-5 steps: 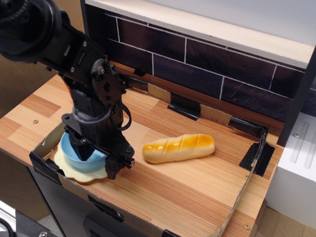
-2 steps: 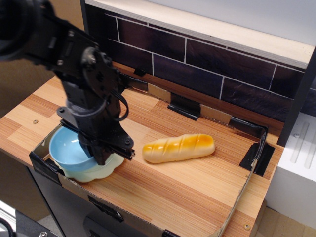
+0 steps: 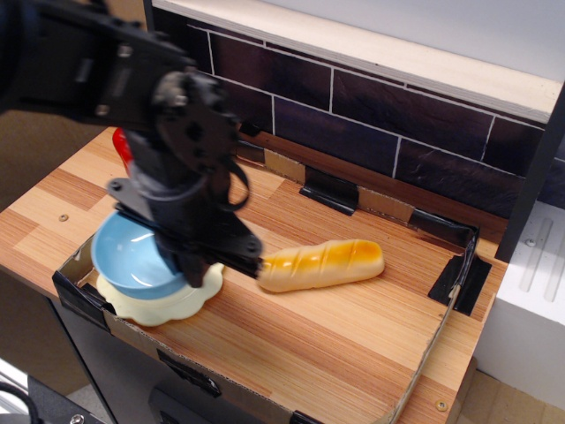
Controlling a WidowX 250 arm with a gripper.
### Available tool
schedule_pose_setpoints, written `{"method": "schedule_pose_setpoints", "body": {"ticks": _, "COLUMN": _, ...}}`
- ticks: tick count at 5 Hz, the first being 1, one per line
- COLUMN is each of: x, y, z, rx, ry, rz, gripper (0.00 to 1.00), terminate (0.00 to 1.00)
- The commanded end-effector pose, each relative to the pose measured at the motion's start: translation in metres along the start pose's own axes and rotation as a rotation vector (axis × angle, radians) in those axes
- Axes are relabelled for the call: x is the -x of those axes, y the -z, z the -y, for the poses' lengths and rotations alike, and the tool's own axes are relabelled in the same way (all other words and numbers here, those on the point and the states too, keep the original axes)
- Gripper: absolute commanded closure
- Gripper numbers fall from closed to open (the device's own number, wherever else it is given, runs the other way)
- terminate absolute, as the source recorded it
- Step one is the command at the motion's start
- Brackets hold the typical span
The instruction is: Take bowl off plate
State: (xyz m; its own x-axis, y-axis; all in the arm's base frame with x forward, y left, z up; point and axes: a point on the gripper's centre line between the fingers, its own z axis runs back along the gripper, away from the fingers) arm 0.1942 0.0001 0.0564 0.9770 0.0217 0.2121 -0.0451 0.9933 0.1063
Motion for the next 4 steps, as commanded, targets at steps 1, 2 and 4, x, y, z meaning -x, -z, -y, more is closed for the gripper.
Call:
{"method": "schedule_pose_setpoints", "body": {"ticks": 1, "x": -0.01, "y": 0.004, "z": 0.056, "rx": 0.016, "ry": 0.009, "rz": -0.021, "gripper": 1.0, "terminate": 0.0}}
{"method": "schedule_pose_setpoints", "body": {"ticks": 2, "x": -0.008, "y": 0.012, "z": 0.083, "rx": 0.026, "ry": 0.013, "rz": -0.05, "gripper": 1.0, "terminate": 0.0}}
{"method": "schedule_pose_setpoints", "body": {"ticks": 4, "x": 0.003, "y": 0.024, "z": 0.111, "rx": 0.041, "ry": 0.037, "rz": -0.095, "gripper": 1.0, "terminate": 0.0}}
